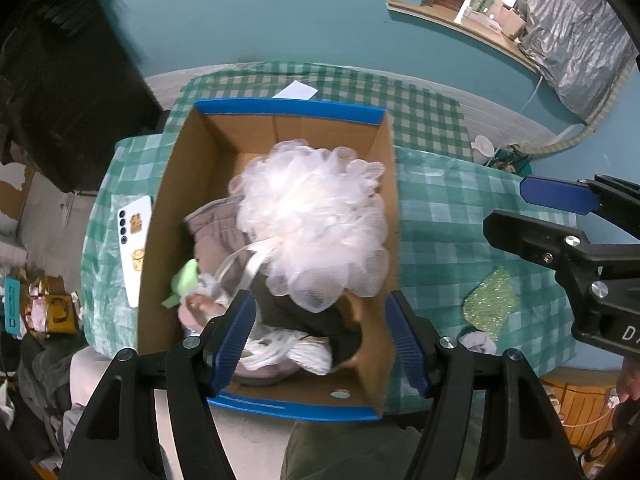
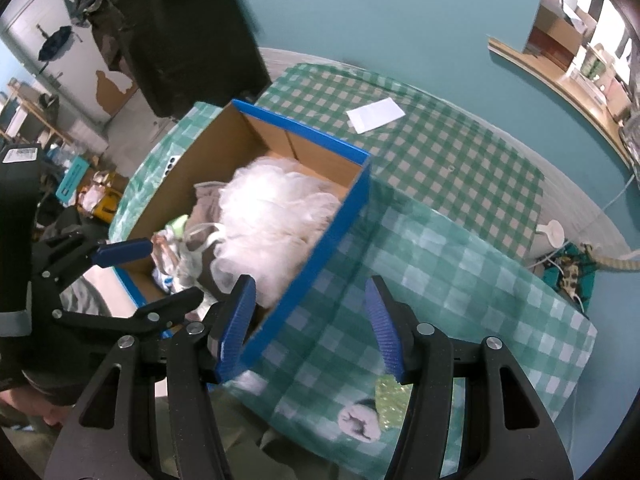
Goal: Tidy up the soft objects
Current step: 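Move both open tools back toward the green scrubber pad and grey sock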
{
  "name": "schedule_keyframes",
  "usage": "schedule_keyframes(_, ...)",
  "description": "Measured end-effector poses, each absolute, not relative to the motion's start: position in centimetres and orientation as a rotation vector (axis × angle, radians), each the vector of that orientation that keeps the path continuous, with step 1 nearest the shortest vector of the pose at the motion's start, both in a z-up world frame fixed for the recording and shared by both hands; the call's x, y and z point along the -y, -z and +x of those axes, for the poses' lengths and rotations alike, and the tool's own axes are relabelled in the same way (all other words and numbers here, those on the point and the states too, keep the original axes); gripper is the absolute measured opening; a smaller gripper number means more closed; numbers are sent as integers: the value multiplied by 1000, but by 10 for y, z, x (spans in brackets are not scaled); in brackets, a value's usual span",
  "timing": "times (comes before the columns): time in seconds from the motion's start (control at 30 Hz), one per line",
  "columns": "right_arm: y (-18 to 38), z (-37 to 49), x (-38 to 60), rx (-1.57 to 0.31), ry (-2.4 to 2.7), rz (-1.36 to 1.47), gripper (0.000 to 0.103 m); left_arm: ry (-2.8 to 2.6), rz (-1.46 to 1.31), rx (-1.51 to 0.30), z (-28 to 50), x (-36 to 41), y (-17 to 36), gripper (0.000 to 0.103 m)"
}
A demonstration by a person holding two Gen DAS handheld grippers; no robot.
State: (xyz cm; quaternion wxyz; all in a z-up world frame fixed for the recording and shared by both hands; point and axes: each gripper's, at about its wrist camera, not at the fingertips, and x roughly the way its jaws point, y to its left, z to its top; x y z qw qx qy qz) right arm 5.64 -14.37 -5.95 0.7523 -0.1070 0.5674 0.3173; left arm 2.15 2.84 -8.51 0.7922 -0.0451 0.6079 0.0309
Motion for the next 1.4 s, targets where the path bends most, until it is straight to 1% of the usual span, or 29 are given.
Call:
schedule_keyframes(0.27,64,57,178,-1251,-655,-228,58,-41,-73,-1319,24,2,86,68)
schedule_keyframes(0.93,97,56,271,-1334,-565,-238,60,0,-59,-1368,21,69,106,69)
schedule_keyframes(1.13,110,55,286,-1362,-562,-239,60,6,-48,-1394,18,87,118,70)
schedule_keyframes(1.23,121,55,291,-1381,-564,-247,61,9,-38,-1408,17,95,125,73)
schedule_keyframes(1.4,140,52,294,-1408,-570,-268,61,11,-34,-1439,15,108,142,73)
